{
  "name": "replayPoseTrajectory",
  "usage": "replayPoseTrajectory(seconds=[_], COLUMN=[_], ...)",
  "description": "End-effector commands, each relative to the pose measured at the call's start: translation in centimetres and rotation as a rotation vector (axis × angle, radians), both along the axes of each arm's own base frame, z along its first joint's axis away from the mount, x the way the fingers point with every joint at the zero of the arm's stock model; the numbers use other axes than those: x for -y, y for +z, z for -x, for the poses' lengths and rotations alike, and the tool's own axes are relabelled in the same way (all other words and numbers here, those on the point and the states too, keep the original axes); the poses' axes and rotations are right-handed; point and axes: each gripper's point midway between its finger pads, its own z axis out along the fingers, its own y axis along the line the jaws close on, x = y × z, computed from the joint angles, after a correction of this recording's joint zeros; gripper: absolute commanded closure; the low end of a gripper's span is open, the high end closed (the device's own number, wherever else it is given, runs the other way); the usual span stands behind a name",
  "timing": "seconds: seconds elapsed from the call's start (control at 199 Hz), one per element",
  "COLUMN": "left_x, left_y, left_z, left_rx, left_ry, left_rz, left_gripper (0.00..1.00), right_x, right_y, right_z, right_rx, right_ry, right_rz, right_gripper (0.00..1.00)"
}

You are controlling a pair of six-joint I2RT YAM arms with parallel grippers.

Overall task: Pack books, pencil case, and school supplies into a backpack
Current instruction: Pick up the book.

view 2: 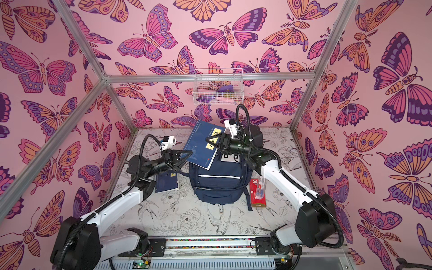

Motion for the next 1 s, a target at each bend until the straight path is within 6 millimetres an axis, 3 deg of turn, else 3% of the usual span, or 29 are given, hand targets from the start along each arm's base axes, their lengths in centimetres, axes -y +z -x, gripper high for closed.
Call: replayPoseTrajectory(seconds=[0.0, 0.145, 0.251, 0.331, 0.456, 0.612, 0.677, 0.818, 0.878, 0.978, 0.998], left_x=[-0.2, -0.2, -0.1, 0.1, 0.1, 0.2, 0.2, 0.2, 0.3, 0.6, 0.6], left_y=[1.6, 1.0, 0.6, 0.8, 0.9, 0.9, 1.0, 0.8, 0.5, -1.6, -2.2], left_z=[0.9, 0.4, 0.2, 0.1, 0.0, 0.0, 0.0, 0.0, -0.1, -1.0, -1.1], left_rx=[0.111, 0.101, 0.093, 0.099, 0.106, 0.109, 0.109, 0.108, 0.103, 0.051, 0.039], left_ry=[-0.004, 0.003, -0.003, -0.01, -0.014, -0.022, -0.023, -0.023, -0.023, -0.005, 0.003], left_rz=[0.028, 0.024, 0.019, 0.016, 0.016, 0.014, 0.015, 0.013, 0.002, -0.076, -0.101], left_gripper=[1.0, 1.0, 1.0, 1.0, 1.0, 1.0, 1.0, 1.0, 1.0, 1.0, 0.93], right_x=[0.9, 2.7, 2.6, 2.6, 2.2, 1.4, 1.2, 1.3, 1.4, 1.9, 2.1], right_y=[2.2, 2.3, 2.3, 1.9, 1.3, 0.5, 0.3, 0.1, 0.1, -0.2, -0.4], right_z=[0.5, 0.4, 0.8, 0.9, 0.8, 0.9, 0.9, 1.0, 1.0, 1.1, 1.1], right_rx=[0.048, 0.045, 0.038, 0.023, -0.005, -0.022, -0.027, -0.029, -0.031, -0.036, -0.037], right_ry=[0.0, -0.046, -0.028, -0.021, -0.006, 0.008, 0.01, 0.002, 0.002, -0.025, -0.035], right_rz=[-0.052, -0.05, -0.04, -0.038, -0.049, -0.049, -0.047, -0.043, -0.041, -0.001, 0.011], right_gripper=[0.36, 0.44, 0.63, 0.68, 0.68, 0.58, 0.58, 0.7, 0.83, 1.0, 1.0])
